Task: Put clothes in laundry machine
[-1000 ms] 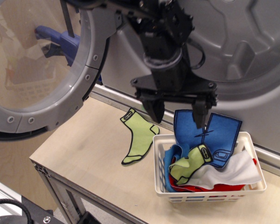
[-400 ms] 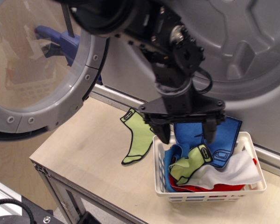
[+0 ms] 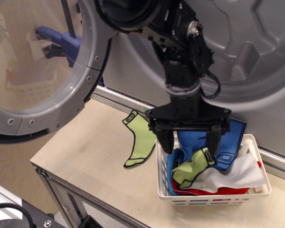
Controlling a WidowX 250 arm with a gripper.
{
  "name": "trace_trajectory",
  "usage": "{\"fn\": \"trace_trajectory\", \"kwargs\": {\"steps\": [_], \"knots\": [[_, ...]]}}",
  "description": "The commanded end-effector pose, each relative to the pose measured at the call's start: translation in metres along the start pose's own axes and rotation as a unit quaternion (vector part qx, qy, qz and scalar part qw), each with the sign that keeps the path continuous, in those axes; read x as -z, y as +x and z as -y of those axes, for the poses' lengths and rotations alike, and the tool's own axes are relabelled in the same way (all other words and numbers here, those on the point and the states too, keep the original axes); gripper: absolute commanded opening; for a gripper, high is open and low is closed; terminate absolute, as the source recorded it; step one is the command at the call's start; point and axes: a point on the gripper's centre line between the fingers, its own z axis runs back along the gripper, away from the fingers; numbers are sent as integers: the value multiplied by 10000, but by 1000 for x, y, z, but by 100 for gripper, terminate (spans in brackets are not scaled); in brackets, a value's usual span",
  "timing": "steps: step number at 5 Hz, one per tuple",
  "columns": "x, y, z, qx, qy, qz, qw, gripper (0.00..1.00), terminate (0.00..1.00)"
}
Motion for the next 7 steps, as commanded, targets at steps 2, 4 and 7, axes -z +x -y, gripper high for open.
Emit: {"fn": "trace_trajectory", "kwargs": {"steps": [2,4,7], "knots": [[38,13,-7,123,560,-17,9984,100,0],[45,12,-7,170,468,-102,9987,0,0],[2,21,7,96,75,220,9997,0,0]]}}
